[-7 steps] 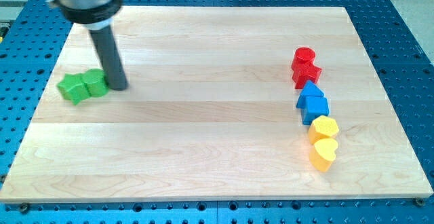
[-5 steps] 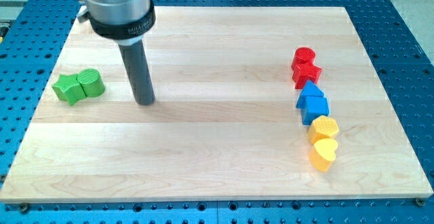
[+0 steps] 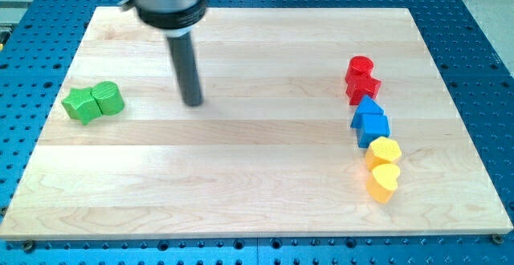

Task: Move the blue triangle to the bottom center of the board

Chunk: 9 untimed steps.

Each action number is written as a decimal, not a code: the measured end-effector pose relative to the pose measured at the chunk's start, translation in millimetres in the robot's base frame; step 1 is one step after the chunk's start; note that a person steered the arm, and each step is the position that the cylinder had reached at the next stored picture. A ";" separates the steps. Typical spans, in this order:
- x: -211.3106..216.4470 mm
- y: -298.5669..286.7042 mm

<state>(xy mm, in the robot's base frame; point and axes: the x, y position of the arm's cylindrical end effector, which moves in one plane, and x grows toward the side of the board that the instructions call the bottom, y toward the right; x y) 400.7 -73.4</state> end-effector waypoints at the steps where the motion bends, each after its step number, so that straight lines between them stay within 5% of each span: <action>1: -36.9 74.7; 3: -106.3 292.4; 4: -74.3 385.0; 5: -6.1 390.3; 6: 25.1 336.0; 9: 50.8 182.8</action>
<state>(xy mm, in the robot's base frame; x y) 451.4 109.4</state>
